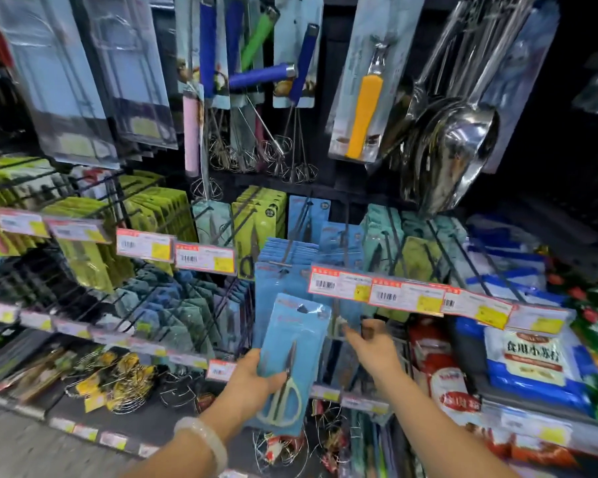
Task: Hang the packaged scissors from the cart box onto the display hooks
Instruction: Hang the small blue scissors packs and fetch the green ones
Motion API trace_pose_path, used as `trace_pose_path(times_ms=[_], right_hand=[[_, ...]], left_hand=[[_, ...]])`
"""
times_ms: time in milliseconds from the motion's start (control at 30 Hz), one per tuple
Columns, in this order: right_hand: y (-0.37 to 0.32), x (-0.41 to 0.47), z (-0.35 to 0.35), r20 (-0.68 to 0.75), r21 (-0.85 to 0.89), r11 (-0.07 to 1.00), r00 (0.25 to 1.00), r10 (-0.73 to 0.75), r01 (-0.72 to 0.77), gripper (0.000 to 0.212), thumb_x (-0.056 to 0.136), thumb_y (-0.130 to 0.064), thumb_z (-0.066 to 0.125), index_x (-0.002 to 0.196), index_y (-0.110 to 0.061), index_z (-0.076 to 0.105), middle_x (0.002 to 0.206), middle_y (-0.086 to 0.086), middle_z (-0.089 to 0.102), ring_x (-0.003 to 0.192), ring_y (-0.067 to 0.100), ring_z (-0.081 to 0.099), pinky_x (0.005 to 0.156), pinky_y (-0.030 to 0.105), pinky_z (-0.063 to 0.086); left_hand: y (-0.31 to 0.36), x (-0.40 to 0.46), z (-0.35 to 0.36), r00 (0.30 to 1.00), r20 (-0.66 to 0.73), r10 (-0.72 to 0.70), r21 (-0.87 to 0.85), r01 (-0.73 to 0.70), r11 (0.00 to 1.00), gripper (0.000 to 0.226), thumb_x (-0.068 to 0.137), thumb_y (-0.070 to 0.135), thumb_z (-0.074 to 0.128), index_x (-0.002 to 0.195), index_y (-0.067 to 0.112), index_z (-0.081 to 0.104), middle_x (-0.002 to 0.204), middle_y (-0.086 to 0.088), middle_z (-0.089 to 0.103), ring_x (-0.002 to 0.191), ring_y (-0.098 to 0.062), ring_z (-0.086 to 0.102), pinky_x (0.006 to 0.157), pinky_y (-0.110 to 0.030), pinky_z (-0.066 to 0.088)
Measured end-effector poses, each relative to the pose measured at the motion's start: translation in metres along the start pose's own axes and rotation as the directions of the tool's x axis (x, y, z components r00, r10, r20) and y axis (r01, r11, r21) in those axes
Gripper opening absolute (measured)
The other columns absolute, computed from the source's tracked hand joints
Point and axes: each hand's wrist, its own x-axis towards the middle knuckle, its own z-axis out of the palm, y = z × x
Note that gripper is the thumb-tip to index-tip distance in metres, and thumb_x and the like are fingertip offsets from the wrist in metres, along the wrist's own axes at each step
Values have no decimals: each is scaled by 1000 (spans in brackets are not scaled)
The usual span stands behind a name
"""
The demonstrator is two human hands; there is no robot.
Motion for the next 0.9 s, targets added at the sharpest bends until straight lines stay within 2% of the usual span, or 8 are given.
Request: trace_pose_path(times_ms=[67,133,200,300,433,600,767,900], right_hand=[[-5,-16,-1,89,37,999,996,-5,2,18,89,-21,62,76,-14,51,71,1,54,76,18,55,66,22,41],[-9,-35,2,301,74,995,953,34,-59,10,91,-22,58,84,-15,55,80,0,62,76,14,62,67,21,50],[-5,-44,5,364,44,999,931,5,-22,6,91,-12,58,94,-17,56,93,1,66,86,16,65,73,22,56],[-7,-44,4,248,50,999,968,-28,16,20,90,-1,56,93,-21,56,95,0,66,88,14,64,75,22,56],[-19,-35,-6,121,70,993,987,-106,98,19,88,0,58,102,-13,60,102,3,67,92,15,65,79,21,55],[-41,-29,-13,-28,77,986,989,-146,148,12,89,-5,59,98,-12,61,100,12,68,90,20,62,90,37,50],[-35,-27,-3,-1,49,990,991,-133,133,13,90,-4,57,101,-10,57,93,6,66,75,5,62,66,7,48],[-31,-22,1,-19,11,995,995,-95,95,10,90,-6,57,100,-9,57,87,10,66,67,4,60,60,7,44]], left_hand=[[3,5,5,999,32,4,16,-4,1000,22,86,-1,63,100,14,53,100,-5,67,84,-14,65,69,-23,53],[5,9,12,999,32,28,42,-30,999,21,88,-2,60,93,17,53,100,-6,66,84,-16,63,74,-27,52],[7,12,20,997,36,75,124,-79,989,15,92,4,56,100,16,55,105,-7,66,94,-20,62,86,-33,50],[15,12,29,987,69,145,201,-156,967,12,95,12,52,107,15,54,103,-2,63,96,-18,58,81,-26,44],[32,18,35,962,13,273,238,-268,934,7,91,16,59,89,16,52,80,1,59,77,-17,56,61,-22,41],[52,29,41,959,20,281,196,-280,940,21,89,19,63,92,-2,58,82,-14,61,75,-20,55,76,-41,50],[43,33,38,974,11,224,185,-222,957,16,89,15,63,90,0,60,88,-20,67,78,-23,61,80,-44,52],[44,39,38,977,22,212,212,-212,954,15,90,16,61,100,5,63,89,-8,65,87,-23,63,83,-37,53]])
